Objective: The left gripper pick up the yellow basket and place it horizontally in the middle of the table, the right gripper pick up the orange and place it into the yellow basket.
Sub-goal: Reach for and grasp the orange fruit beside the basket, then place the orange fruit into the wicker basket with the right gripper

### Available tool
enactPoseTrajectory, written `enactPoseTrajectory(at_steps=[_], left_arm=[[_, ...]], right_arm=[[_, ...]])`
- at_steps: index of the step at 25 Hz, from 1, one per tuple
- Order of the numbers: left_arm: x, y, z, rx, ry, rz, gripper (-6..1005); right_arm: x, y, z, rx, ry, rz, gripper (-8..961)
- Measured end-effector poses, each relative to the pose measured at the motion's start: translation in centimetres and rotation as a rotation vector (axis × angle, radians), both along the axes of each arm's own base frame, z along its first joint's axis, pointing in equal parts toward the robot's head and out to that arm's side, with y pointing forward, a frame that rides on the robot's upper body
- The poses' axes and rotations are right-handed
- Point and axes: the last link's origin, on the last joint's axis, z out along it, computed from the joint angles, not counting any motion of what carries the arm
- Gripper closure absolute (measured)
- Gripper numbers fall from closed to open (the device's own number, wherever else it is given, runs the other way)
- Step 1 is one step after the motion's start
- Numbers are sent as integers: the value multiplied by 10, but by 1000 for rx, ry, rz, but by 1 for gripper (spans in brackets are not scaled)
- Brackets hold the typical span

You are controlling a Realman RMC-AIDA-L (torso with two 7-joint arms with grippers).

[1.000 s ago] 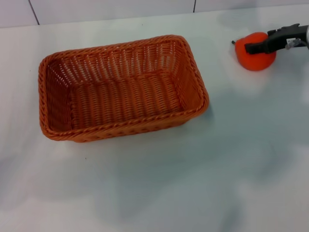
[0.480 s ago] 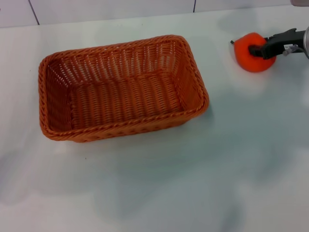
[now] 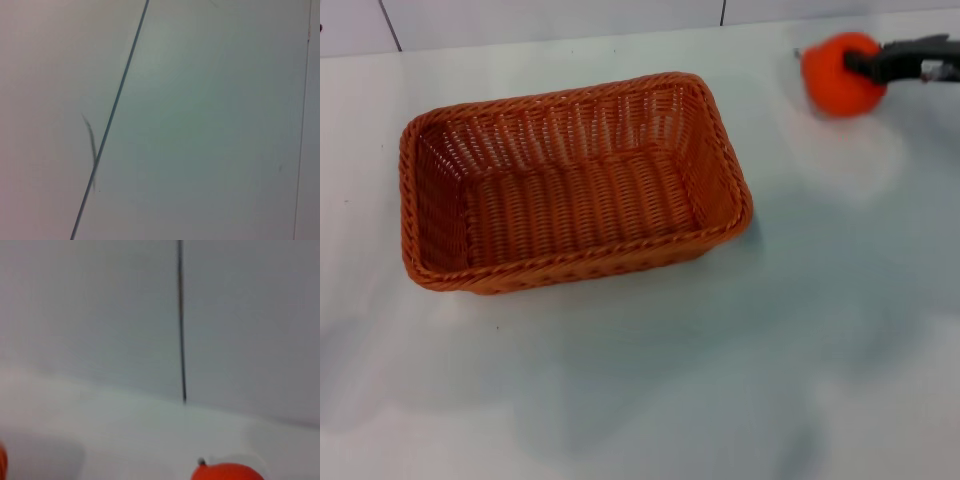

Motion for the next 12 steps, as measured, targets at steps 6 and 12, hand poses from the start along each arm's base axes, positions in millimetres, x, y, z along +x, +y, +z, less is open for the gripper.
enactPoseTrajectory(at_steps=[6,12], left_arm=[[-3,-3,0,-6,-13,7,280],[-3,-5,-5,-19,-32,12,280]], right_arm=[[-16,-9,12,140,336,94,694],[-75,-19,-20,57,557,358,723]])
